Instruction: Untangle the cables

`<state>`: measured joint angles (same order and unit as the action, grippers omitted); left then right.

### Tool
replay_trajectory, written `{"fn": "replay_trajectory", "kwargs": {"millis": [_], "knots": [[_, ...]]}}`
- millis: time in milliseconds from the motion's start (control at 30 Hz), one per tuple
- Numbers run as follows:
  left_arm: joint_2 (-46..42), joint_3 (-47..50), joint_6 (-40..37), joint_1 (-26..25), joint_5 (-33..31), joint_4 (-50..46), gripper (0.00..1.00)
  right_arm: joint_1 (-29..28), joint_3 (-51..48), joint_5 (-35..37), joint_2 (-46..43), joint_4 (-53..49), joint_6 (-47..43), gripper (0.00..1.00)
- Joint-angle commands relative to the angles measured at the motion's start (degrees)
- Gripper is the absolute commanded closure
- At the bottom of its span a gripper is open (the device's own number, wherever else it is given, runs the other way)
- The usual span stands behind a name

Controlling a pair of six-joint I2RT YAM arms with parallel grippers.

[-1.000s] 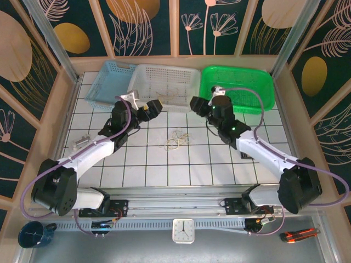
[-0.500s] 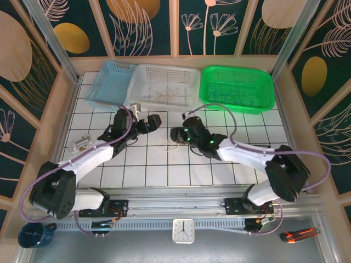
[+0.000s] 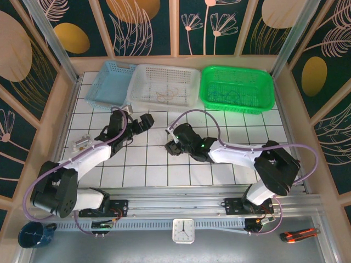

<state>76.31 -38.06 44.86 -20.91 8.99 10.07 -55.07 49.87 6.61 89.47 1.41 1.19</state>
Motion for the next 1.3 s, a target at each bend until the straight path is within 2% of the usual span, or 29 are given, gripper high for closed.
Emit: {"fn": "replay_trajectory", "kwargs": {"millis": [0,100,533,733,1133,1267], "knots": [[1.25,-2.78,1.02,0.85,1.97,0.81,0.01,0.49,2.70,-2.79,3.51,-1.50,-7.93,0.43],[1.61,-3.43,0.94,1.29,2.41,0.83,0.01,0.53,4.28,-5.19,5.57,-2.13,-9.40,0.43],[2.94,-4.51,1.46,1.57,4.35,1.31,0.01,0.54,6.57,-6.95,11.03,-1.17,-11.00,0.45],[2.88,-4.06,1.90,1.54,5.02,1.67,0.01,1.34,6.91,-8.96,12.12,-0.62,-10.94,0.56],[2.57,-1.40,2.80,1.57,5.46,3.47,0.01,2.42,9.36,-12.50,14.43,0.16,-10.30,1.00],[2.73,-0.71,2.98,1.54,5.58,4.16,0.01,3.10,8.49,-13.11,12.36,0.47,-9.31,1.00]]}}
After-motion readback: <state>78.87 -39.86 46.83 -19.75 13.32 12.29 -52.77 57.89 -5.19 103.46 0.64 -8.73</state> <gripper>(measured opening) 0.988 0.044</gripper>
